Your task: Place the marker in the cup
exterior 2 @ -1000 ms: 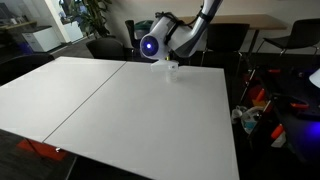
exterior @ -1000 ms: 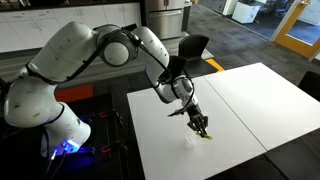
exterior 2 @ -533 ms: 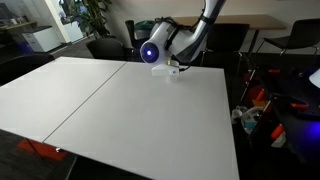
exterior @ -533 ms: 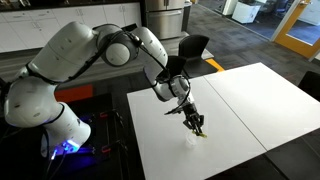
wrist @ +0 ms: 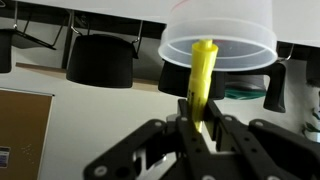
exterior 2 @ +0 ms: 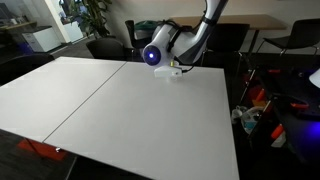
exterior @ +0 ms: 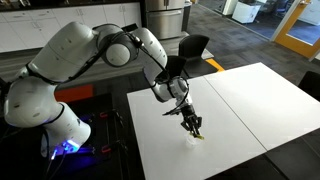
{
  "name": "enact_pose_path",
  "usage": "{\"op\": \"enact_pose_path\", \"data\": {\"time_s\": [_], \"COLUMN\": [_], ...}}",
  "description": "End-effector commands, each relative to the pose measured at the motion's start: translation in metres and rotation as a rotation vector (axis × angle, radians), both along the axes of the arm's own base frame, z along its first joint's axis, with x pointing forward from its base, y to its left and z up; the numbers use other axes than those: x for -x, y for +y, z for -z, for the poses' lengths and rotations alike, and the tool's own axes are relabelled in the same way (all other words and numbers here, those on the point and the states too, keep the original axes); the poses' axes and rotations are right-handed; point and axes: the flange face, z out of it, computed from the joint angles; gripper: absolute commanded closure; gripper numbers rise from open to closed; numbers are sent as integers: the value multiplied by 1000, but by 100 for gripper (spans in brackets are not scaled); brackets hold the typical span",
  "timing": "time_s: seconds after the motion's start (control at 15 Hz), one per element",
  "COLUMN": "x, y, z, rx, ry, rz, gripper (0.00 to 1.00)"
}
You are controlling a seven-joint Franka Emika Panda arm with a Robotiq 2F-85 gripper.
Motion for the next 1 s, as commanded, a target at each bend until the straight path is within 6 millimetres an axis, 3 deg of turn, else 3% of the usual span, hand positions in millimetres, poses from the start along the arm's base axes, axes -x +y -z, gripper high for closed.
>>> {"op": "enact_pose_path", "data": {"time_s": [0.0, 0.07, 0.13, 0.27, 0.67, 0.93], "x": [4, 4, 4, 4, 3, 6], "y": [-2, -2, -1, 1, 11, 27], "z": [-2, -1, -1, -2, -12, -45], "rx": [13, 9, 7, 7, -4, -24], "ry": [-8, -3, 0, -2, -9, -40], "rz": [20, 17, 17, 13, -6, -22], "gripper": [95, 80, 55, 49, 3, 0]}}
